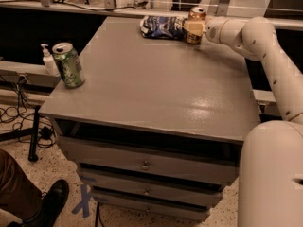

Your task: Move orange can near blue chip bag

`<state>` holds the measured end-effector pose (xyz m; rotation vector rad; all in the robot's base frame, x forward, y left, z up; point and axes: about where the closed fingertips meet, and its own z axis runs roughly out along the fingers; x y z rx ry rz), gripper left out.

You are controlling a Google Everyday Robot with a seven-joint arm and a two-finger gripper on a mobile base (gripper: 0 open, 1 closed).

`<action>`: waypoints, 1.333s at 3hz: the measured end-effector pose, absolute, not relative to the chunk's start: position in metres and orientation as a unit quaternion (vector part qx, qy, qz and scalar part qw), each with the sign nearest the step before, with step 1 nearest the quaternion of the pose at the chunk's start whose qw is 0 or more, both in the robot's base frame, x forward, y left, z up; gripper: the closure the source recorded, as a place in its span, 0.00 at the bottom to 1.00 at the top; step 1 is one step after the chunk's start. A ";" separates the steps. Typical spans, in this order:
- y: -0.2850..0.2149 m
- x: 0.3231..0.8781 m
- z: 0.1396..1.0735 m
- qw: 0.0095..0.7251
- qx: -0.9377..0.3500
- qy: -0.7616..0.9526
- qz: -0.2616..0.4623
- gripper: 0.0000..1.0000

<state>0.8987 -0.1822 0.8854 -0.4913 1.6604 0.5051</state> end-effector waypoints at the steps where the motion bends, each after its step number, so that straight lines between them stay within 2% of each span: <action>1: -0.182 0.899 0.884 0.616 -0.209 0.725 0.226 0.59; 3: -0.182 0.899 0.885 0.616 -0.209 0.725 0.227 0.12; 4: -0.180 0.891 0.881 0.605 -0.208 0.728 0.245 0.00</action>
Offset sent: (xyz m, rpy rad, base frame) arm -0.0018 -0.0089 -0.0041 0.0504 0.0598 0.0105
